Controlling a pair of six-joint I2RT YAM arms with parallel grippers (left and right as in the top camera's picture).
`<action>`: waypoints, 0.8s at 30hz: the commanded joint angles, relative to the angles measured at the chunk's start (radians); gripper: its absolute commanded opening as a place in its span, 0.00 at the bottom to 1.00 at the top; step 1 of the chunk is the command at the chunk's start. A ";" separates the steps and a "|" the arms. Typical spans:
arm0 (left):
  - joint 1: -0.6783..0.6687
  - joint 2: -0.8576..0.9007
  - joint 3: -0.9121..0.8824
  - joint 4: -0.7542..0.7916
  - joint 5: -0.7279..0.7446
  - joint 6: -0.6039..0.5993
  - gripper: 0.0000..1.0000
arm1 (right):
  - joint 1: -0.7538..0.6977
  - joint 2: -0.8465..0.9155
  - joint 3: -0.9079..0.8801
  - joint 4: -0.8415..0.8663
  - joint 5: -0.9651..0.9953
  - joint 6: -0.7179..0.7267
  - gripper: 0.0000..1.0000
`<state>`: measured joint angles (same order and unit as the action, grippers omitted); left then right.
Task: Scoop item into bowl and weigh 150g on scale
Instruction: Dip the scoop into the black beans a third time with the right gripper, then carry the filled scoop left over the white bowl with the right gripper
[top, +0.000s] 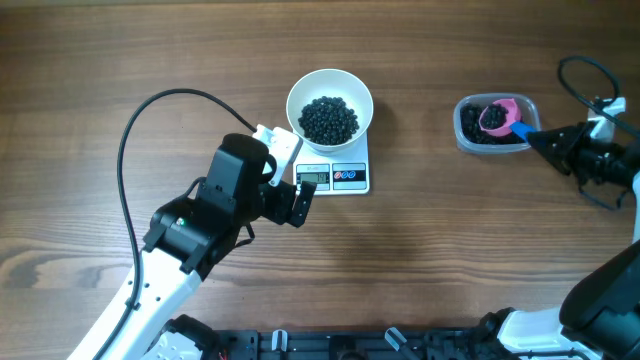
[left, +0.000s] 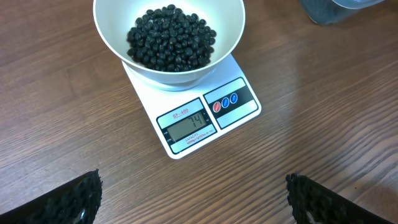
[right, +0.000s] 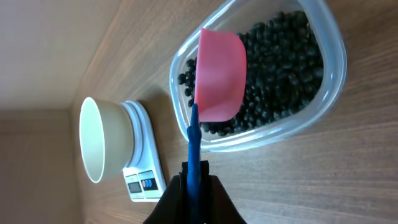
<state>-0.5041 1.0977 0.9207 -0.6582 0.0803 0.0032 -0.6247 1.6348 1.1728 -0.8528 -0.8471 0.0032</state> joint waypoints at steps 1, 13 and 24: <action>-0.005 0.002 -0.003 0.000 0.016 0.016 1.00 | -0.005 0.013 -0.003 -0.024 -0.055 -0.003 0.04; -0.005 0.002 -0.003 0.000 0.016 0.016 1.00 | 0.009 0.013 -0.003 -0.020 -0.499 0.002 0.04; -0.004 0.002 -0.003 0.000 0.016 0.016 1.00 | 0.357 0.013 -0.003 0.299 -0.523 0.364 0.04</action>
<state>-0.5041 1.0977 0.9207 -0.6582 0.0803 0.0032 -0.3367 1.6348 1.1675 -0.6144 -1.3235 0.2611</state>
